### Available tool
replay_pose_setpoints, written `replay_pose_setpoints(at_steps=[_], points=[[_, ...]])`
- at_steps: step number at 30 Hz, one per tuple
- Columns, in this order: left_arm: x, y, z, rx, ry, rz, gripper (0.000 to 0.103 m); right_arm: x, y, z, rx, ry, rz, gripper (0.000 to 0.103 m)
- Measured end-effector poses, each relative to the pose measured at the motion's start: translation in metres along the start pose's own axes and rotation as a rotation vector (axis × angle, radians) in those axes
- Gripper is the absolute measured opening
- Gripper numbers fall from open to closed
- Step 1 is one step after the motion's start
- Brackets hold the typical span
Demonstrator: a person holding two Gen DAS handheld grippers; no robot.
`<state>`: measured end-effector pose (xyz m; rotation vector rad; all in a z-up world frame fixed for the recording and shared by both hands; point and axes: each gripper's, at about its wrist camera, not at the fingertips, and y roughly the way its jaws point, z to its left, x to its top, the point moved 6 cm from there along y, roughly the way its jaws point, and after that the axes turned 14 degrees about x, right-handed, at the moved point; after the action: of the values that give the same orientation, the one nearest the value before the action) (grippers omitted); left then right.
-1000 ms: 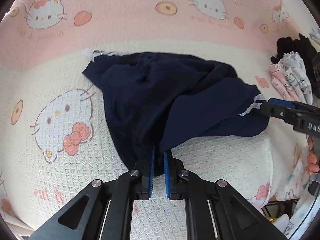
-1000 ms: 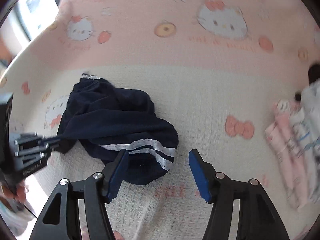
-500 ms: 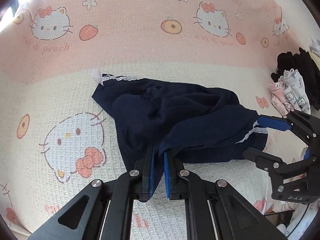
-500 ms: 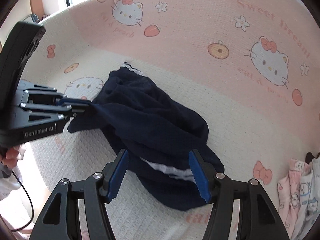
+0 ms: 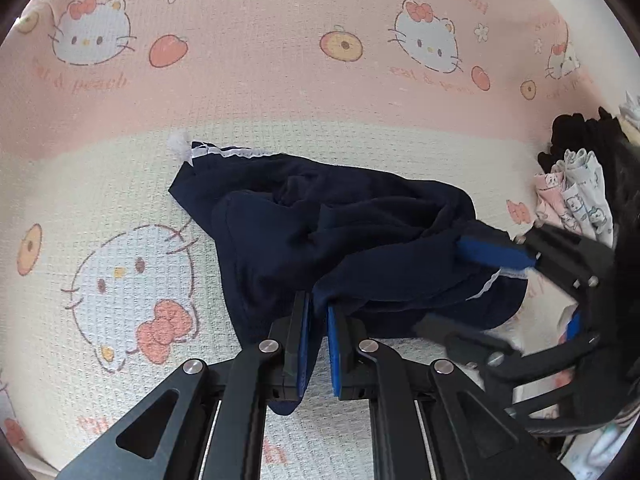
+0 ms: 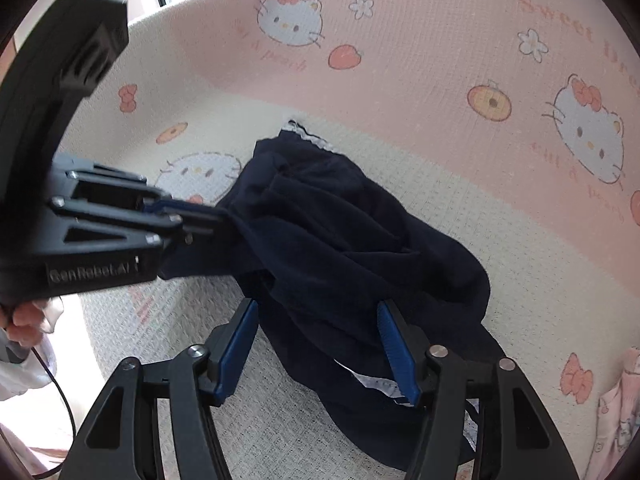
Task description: Fold clothes
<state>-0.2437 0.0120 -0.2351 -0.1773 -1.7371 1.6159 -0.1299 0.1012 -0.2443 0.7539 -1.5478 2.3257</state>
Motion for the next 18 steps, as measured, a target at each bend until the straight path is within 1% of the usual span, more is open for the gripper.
replay_pose_setpoints(at_steps=[1, 3, 4, 5, 6, 7, 8, 11, 15, 18], points=[[0.001, 0.000, 0.000, 0.005, -0.004, 0.004, 0.007, 0.001, 0.000, -0.002, -0.022, 0.000, -0.002, 0.048], [0.004, 0.000, 0.001, 0.005, -0.011, 0.007, 0.007, 0.002, -0.001, -0.008, -0.053, 0.013, -0.010, 0.033], [0.006, -0.002, 0.000, 0.005, -0.013, 0.003, 0.007, 0.003, -0.002, -0.011, -0.044, 0.038, -0.024, 0.028], [0.007, -0.004, 0.000, 0.008, -0.015, -0.002, 0.007, 0.004, -0.004, -0.014, -0.025, 0.063, -0.042, 0.018], [0.009, -0.005, -0.001, 0.012, -0.013, -0.007, 0.007, 0.004, -0.005, -0.017, -0.009, 0.089, -0.053, 0.013], [0.010, -0.007, -0.001, 0.018, -0.004, -0.016, 0.007, 0.004, -0.006, -0.020, 0.012, 0.118, -0.061, 0.012], [0.012, -0.008, -0.002, 0.027, 0.008, -0.025, 0.007, 0.005, -0.007, -0.023, 0.033, 0.147, -0.069, 0.009], [0.021, -0.008, -0.001, 0.061, 0.036, -0.043, 0.007, 0.007, -0.012, -0.029, 0.063, 0.204, -0.100, 0.008], [0.039, -0.012, 0.000, 0.061, 0.060, -0.065, 0.007, 0.011, -0.022, -0.036, 0.086, 0.256, -0.142, 0.008], [0.056, -0.015, -0.005, 0.079, 0.109, -0.103, 0.007, 0.011, -0.026, -0.043, 0.079, 0.284, -0.159, 0.008]])
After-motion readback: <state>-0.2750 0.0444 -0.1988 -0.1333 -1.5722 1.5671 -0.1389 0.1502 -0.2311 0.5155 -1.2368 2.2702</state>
